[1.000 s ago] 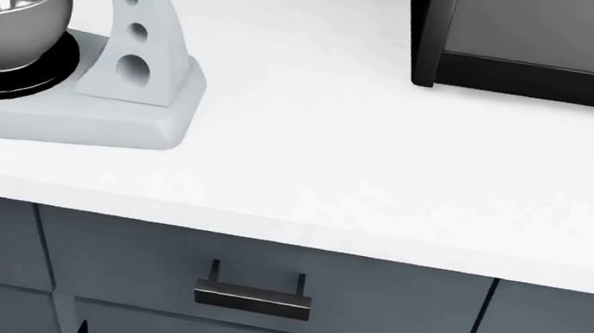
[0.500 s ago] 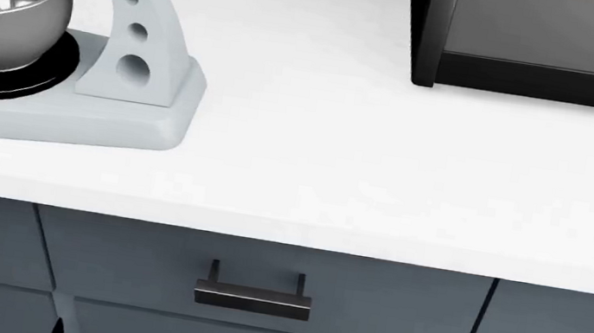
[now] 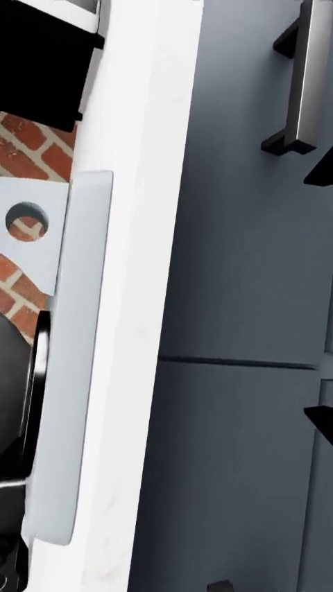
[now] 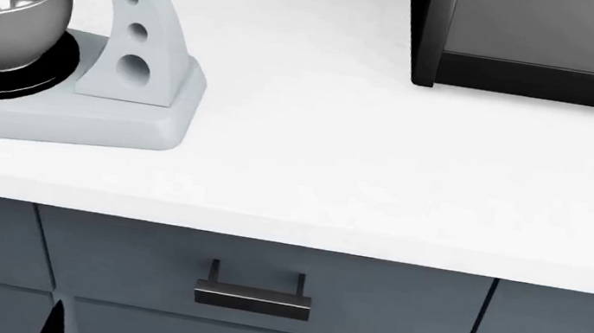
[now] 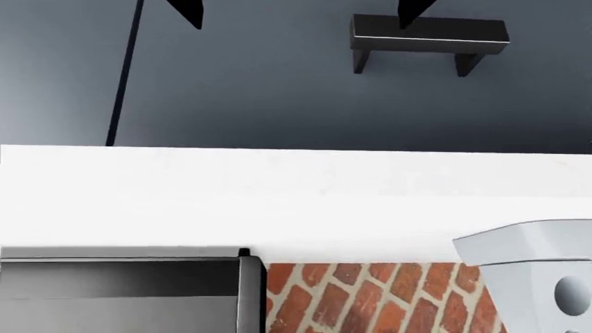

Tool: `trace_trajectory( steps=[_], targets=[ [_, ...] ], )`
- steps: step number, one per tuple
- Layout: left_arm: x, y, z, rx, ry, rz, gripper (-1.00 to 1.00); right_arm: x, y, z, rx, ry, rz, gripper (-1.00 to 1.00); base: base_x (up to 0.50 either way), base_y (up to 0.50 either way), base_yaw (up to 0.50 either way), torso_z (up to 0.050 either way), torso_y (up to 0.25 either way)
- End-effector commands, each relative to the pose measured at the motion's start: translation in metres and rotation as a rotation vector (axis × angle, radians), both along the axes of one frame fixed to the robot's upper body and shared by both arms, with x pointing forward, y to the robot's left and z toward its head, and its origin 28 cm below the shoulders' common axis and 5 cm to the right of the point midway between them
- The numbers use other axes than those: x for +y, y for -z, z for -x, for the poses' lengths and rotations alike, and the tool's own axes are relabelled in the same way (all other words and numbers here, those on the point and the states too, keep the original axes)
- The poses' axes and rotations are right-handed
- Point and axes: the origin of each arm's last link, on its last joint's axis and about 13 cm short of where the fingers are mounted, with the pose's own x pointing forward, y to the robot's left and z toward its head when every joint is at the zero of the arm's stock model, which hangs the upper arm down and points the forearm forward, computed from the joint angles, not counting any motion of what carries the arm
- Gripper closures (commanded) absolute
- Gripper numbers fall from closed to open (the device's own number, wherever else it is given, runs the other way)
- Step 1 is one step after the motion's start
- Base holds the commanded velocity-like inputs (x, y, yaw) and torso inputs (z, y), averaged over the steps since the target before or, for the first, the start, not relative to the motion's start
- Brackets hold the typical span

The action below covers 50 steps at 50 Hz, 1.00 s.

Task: Open the stand mixer head.

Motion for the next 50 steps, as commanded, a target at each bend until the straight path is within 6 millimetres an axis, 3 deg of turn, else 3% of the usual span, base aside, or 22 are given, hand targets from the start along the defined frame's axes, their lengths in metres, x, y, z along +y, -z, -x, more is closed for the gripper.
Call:
trace_trajectory(
  steps=[1, 6, 7, 15, 22, 27, 50],
  targets=[
    [0.019, -0.069, -0.016, -0.073, -0.015, 0.027, -1.0, -0.007, -0.076, -0.035, -0.133, -0.024, 0.029, -1.0, 0.0, 0.0, 0.0, 0.0, 0.0],
    [0.027, -0.111, -0.017, -0.176, -0.05, 0.0, -1.0, -0.011, -0.116, -0.048, -0.227, -0.013, 0.031, -1.0, 0.0, 0.0, 0.0, 0.0, 0.0],
    [0.03, -0.128, -0.018, -0.197, -0.06, 0.03, -1.0, -0.011, -0.13, -0.052, -0.253, -0.021, 0.038, -1.0, 0.0, 0.0, 0.0, 0.0, 0.0],
    [0.031, -0.185, -0.017, -0.324, -0.086, 0.093, -1.0, -0.016, -0.174, -0.061, -0.33, -0.031, 0.048, -1.0, 0.0, 0.0, 0.0, 0.0, 0.0],
    [0.031, -0.204, -0.016, -0.349, -0.107, 0.109, -1.0, -0.014, -0.197, -0.054, -0.398, -0.024, 0.075, -1.0, 0.0, 0.0, 0.0, 0.0, 0.0],
    [0.035, -0.196, -0.016, -0.329, -0.12, 0.108, -1.0, -0.012, -0.197, -0.054, -0.403, 0.002, 0.131, -1.0, 0.0, 0.1, 0.0, 0.0, 0.0],
    [0.037, -0.197, -0.015, -0.335, -0.129, 0.11, -1.0, -0.011, -0.199, -0.052, -0.403, 0.008, 0.139, -1.0, 0.0, 0.5, 0.0, 0.0, 0.0]
  ],
)
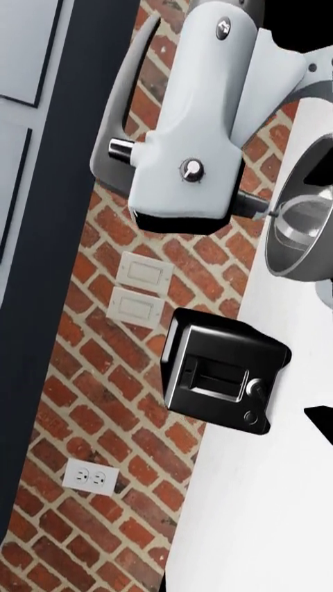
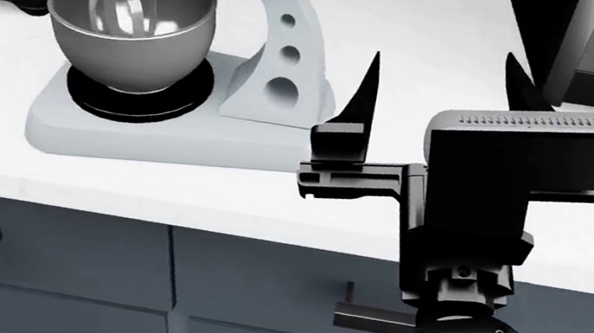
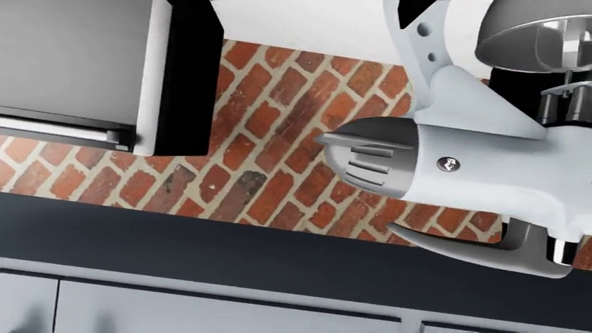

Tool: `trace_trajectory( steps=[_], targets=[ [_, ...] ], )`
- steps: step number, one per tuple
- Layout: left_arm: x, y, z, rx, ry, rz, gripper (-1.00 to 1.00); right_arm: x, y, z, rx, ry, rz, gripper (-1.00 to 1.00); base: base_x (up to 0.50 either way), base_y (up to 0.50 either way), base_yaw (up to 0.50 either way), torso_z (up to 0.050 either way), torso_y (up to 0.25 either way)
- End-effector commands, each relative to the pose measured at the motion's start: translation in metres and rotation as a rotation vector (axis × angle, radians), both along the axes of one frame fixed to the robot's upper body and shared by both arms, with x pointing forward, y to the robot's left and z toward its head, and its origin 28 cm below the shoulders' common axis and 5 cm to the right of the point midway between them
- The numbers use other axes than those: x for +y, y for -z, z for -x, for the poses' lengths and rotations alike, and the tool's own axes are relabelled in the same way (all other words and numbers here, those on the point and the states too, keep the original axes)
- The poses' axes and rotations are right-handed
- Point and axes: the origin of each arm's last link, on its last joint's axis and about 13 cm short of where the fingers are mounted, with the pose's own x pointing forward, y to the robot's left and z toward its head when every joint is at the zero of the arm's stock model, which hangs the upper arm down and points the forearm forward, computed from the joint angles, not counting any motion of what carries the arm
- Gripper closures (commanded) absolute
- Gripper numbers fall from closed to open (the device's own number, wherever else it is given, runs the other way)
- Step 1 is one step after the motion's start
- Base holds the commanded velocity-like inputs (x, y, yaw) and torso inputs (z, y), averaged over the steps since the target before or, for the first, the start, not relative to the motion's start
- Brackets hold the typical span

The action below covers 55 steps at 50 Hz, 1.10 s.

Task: Open the stand mixer head.

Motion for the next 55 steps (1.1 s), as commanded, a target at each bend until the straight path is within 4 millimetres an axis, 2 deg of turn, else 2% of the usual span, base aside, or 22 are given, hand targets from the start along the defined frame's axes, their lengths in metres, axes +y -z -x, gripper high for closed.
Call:
trace_trajectory(
  steps=[1, 34, 40, 53, 54, 55],
  targets=[
    [0.0017, -0.0024, 0.0012, -0.005, -0.005, 0.001, -1.0, 0.0011, -0.0038, 0.0009, -0.009, 0.005, 0.009, -1.0, 0.0, 0.5, 0.0, 0.0, 0.0],
    [-0.0003, -0.0026, 0.001, -0.006, -0.002, 0.005, -1.0, -0.0003, -0.0028, 0.0007, -0.013, 0.014, 0.008, -1.0, -0.02, 0.42, 0.0, 0.0, 0.0],
    [0.0, -0.0023, 0.0011, -0.005, -0.001, 0.007, -1.0, -0.0016, -0.0053, 0.0031, -0.039, 0.003, -0.015, -1.0, 0.05, 0.0, 0.0, 0.0, 0.0],
    [0.0015, -0.0022, -0.0003, -0.007, -0.003, 0.012, -1.0, -0.002, -0.0045, 0.0015, -0.039, 0.053, -0.026, -1.0, 0.42, -0.04, 0.0, 0.0, 0.0],
    [0.0013, -0.0021, -0.0003, -0.008, -0.004, 0.01, -1.0, -0.0022, -0.0054, 0.003, -0.069, 0.033, -0.025, 1.0, 0.0, 0.0, 0.0, 0.0, 0.0],
    [0.0012, -0.002, -0.0004, -0.007, -0.003, 0.012, -1.0, -0.0026, -0.0061, 0.002, -0.05, 0.05, -0.018, 1.0, 0.0, 0.0, 0.0, 0.0, 0.0]
  ],
)
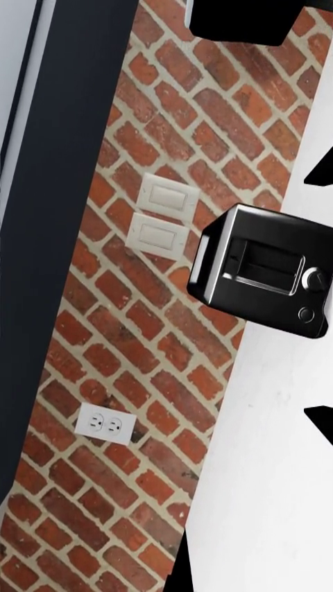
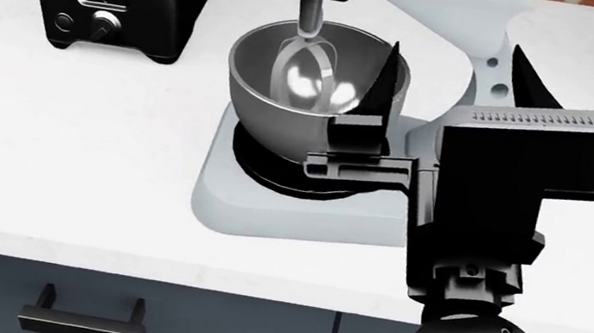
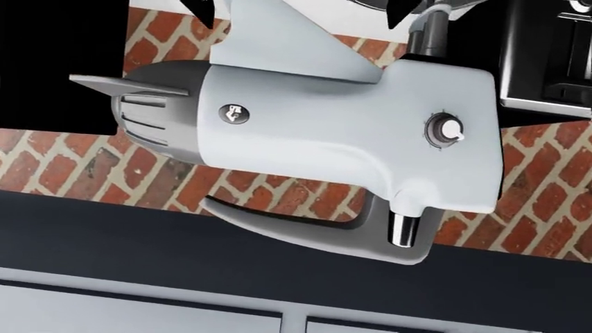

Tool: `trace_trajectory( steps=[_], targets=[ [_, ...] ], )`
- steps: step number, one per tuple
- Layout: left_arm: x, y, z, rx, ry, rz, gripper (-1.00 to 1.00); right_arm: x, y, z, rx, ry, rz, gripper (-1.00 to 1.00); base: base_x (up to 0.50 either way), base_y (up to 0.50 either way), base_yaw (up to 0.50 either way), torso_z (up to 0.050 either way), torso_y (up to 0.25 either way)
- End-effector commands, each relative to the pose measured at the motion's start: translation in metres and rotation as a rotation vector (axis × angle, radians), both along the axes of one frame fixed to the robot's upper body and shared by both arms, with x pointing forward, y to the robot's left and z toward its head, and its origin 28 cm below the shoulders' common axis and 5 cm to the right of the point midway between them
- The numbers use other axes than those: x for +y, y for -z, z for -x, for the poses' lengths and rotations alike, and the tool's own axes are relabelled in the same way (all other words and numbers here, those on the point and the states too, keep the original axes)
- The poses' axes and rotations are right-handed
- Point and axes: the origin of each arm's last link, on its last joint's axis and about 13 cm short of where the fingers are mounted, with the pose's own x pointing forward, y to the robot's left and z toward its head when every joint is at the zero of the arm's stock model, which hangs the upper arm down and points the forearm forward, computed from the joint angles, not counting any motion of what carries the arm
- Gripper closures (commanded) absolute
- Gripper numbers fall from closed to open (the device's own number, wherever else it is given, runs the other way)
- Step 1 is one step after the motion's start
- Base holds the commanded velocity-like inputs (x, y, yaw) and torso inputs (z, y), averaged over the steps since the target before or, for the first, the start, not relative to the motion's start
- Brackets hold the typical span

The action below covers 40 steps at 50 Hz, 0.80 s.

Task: Open the stand mixer head.

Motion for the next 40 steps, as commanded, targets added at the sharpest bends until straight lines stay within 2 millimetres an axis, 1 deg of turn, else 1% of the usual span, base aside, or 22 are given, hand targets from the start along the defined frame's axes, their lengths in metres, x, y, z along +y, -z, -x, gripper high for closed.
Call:
trace_trajectory(
  steps=[1, 10, 13, 18, 26, 31, 40],
  targets=[
    [0.0, 0.001, -0.001, 0.0, -0.002, 0.0, -1.0, -0.002, -0.004, 0.002, -0.027, 0.022, -0.001, 1.0, 0.0, 0.0, 0.0, 0.0, 0.0],
    [-0.001, -0.001, 0.001, 0.0, 0.001, 0.001, -1.0, -0.004, -0.017, 0.004, -0.041, 0.024, 0.013, 1.0, 0.0, 0.0, 0.0, 0.0, 0.0],
    [-0.001, 0.0, 0.0, 0.001, 0.001, 0.001, -1.0, -0.005, -0.02, 0.0, -0.041, 0.032, 0.022, 1.0, 0.0, 0.0, 0.0, 0.0, 0.0],
    [0.001, 0.0, 0.001, 0.004, -0.002, 0.002, -1.0, -0.005, -0.03, 0.001, -0.039, 0.057, 0.019, 1.0, 0.0, 0.0, 0.0, 0.0, 0.0],
    [0.001, 0.003, -0.002, 0.01, -0.001, 0.003, -1.0, -0.007, -0.032, -0.01, -0.032, 0.091, 0.029, 1.0, 0.0, 0.0, 0.0, 0.0, 0.0],
    [0.002, 0.004, -0.001, 0.012, -0.001, 0.003, -1.0, -0.008, -0.034, -0.013, -0.036, 0.1, 0.034, 1.0, 0.0, 0.0, 0.0, 0.0, 0.0],
    [0.002, 0.006, -0.002, 0.016, -0.001, 0.004, -1.0, -0.011, -0.04, -0.024, -0.033, 0.125, 0.05, 1.0, 0.0, 0.0, 0.0, 0.0, 0.0]
  ],
)
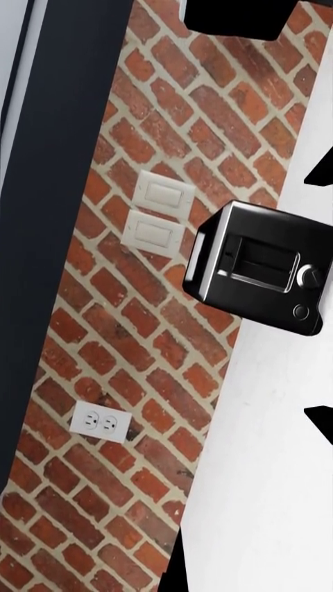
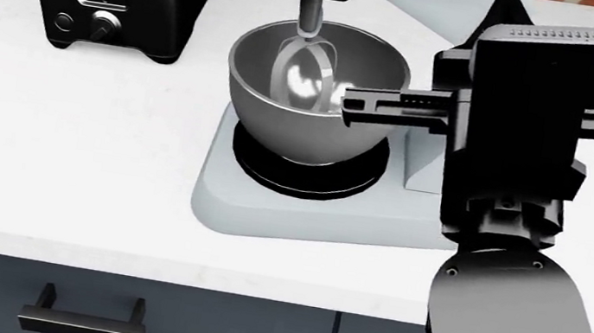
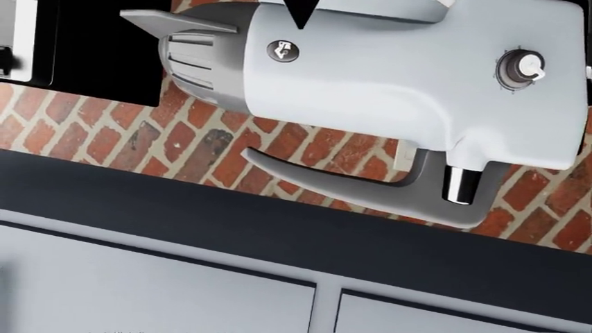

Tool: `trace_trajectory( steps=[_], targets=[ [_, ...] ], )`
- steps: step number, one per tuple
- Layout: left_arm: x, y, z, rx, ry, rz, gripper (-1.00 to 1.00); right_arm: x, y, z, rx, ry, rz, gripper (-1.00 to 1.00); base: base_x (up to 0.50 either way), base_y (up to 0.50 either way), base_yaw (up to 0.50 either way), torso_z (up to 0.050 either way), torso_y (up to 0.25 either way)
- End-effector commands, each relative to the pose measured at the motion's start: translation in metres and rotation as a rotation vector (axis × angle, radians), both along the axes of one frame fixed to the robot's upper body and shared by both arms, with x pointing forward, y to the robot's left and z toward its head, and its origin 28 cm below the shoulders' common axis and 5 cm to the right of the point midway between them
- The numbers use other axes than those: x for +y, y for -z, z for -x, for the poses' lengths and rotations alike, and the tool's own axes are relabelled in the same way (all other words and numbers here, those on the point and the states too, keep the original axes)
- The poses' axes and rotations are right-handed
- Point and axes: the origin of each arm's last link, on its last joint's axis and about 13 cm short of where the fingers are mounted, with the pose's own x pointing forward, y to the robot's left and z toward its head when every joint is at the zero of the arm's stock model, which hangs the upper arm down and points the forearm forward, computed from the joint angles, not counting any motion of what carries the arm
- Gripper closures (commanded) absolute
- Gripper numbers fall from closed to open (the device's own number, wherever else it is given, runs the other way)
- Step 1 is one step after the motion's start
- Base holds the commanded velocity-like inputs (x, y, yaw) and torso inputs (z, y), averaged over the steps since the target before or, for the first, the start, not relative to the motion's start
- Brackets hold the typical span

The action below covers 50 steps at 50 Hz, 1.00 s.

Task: Open the stand mixer head.

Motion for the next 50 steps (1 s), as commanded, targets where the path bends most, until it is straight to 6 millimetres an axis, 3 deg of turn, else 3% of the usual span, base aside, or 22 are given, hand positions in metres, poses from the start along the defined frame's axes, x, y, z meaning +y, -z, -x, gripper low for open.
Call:
trace_trajectory(
  steps=[1, 50],
  targets=[
    [0.001, 0.003, -0.001, 0.007, -0.001, 0.001, -1.0, -0.004, -0.007, -0.011, 0.002, 0.034, 0.01, 1.0, 0.0, 0.0, 0.0, 0.0, 0.0],
    [-0.001, 0.004, -0.001, 0.01, -0.003, 0.003, -1.0, -0.007, -0.015, -0.05, 0.031, 0.119, 0.057, 1.0, 0.0, 0.0, 0.0, 0.0, 0.0]
  ],
)
